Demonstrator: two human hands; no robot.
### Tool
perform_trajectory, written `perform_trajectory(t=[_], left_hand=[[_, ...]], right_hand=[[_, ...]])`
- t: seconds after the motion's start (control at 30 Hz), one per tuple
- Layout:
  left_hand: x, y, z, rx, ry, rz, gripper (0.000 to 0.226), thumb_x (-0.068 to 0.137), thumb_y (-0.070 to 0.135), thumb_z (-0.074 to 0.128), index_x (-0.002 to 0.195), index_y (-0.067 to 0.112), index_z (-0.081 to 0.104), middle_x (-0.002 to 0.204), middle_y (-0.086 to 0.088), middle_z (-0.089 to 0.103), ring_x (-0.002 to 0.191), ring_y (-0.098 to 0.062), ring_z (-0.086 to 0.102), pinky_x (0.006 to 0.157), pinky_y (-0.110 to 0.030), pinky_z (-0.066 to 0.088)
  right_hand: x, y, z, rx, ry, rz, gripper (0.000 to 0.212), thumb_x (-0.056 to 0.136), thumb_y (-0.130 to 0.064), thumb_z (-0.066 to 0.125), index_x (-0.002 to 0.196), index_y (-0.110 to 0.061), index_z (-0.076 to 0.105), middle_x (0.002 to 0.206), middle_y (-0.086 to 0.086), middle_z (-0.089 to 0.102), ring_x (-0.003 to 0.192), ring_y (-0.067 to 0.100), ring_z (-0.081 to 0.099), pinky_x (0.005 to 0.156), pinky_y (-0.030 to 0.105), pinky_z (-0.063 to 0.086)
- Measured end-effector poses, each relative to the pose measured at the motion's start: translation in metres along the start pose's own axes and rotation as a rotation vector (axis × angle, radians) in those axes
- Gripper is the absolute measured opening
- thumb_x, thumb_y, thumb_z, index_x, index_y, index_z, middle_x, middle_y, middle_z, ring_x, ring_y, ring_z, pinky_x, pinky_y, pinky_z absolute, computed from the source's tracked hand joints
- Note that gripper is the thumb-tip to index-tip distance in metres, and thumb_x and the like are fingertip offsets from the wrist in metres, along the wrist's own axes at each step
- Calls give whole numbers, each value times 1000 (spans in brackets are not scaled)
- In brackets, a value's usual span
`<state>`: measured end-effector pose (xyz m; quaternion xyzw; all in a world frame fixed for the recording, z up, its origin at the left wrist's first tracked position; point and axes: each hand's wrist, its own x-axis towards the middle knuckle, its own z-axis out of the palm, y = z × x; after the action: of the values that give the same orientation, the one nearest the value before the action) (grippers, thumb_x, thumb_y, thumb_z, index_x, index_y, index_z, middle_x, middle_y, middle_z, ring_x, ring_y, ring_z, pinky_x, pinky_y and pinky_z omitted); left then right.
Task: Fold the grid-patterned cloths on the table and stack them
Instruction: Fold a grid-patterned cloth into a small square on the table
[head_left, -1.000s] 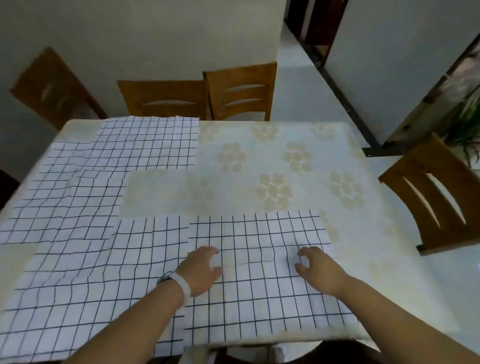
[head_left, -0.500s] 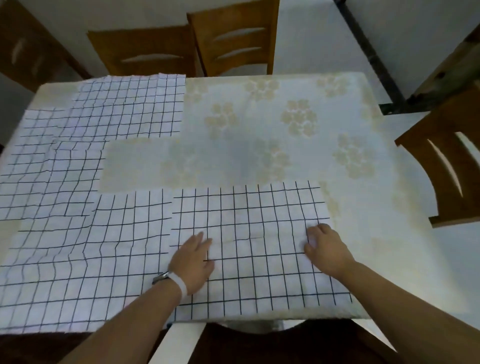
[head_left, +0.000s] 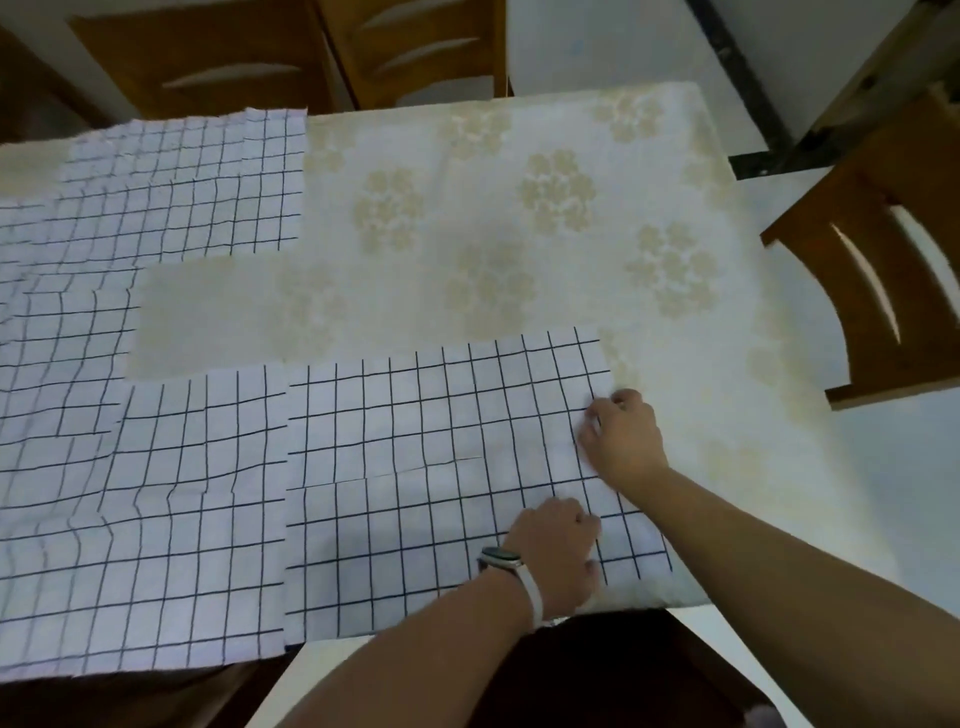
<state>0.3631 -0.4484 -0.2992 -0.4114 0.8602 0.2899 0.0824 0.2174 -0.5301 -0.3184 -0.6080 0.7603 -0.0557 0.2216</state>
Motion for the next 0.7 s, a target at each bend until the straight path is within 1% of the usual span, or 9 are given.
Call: perform_trajectory(t=[0.07, 0.17, 0.27, 0.33, 0.4, 0.47, 0.57, 0.63, 0.7], left_hand=[[16, 25, -1, 14, -10, 2, 40, 90, 35, 45, 122, 12, 48, 117, -12, 49, 104, -30, 47, 79, -44, 44], [38, 46, 2, 76, -15, 3, 47, 93, 38, 44, 133, 13, 40, 123, -14, 45, 109, -31, 44, 80, -45, 42], [51, 46, 8, 163, -35, 36, 55, 93, 40, 46, 140, 17, 32, 130, -14, 40, 114, -33, 41, 86, -47, 41], [54, 40, 11, 228, -19, 116, 54, 91, 37, 49, 139, 18, 33, 135, -13, 37, 119, -33, 38, 90, -48, 40], [55, 33, 13, 284, -10, 215, 48, 90, 33, 50, 133, 17, 38, 138, -13, 36, 123, -33, 36, 94, -49, 40], [56, 25, 16, 319, 7, 284, 45, 90, 34, 52, 131, 16, 41, 140, -14, 37, 124, -33, 37, 94, -48, 43], [56, 16, 21, 353, 43, 331, 47, 90, 40, 55, 132, 19, 45, 138, -11, 44, 122, -31, 44, 91, -44, 47], [56, 13, 24, 367, 80, 352, 47, 89, 43, 57, 130, 21, 48, 136, -9, 47, 120, -29, 48, 88, -41, 49], [54, 11, 26, 361, 120, 362, 44, 88, 44, 58, 126, 22, 52, 133, -6, 51, 117, -27, 51, 85, -39, 50]], right_hand=[[9, 3, -2, 63, -7, 9, 25, 91, -18, 56, 110, -5, 66, 123, 21, 47, 108, 40, 48, 87, 39, 45], [20, 6, -6, 124, -54, 28, 30, 91, -14, 54, 120, -6, 60, 127, 18, 43, 113, 38, 44, 92, 36, 41], [28, 12, -10, 139, -91, -8, 37, 90, -12, 53, 126, -7, 56, 128, 17, 42, 110, 36, 48, 90, 35, 43], [32, 18, -13, 97, -133, -118, 40, 90, -12, 53, 130, -9, 54, 132, 16, 42, 116, 35, 47, 94, 37, 43], [37, 27, -19, -17, -201, -275, 44, 90, -13, 52, 134, -15, 53, 141, 12, 40, 127, 32, 40, 101, 39, 40], [41, 36, -25, -113, -236, -394, 44, 92, -19, 53, 136, -18, 52, 145, 7, 39, 131, 29, 36, 103, 39, 37], [47, 48, -27, -200, -221, -513, 46, 93, -35, 54, 136, -18, 51, 145, 5, 40, 130, 26, 38, 102, 39, 37], [49, 53, -25, -209, -182, -569, 45, 93, -36, 56, 133, -16, 53, 142, 4, 43, 127, 26, 41, 100, 39, 38], [50, 57, -21, -178, -130, -602, 40, 92, -33, 60, 126, -12, 58, 135, 6, 49, 121, 29, 45, 95, 41, 40]])
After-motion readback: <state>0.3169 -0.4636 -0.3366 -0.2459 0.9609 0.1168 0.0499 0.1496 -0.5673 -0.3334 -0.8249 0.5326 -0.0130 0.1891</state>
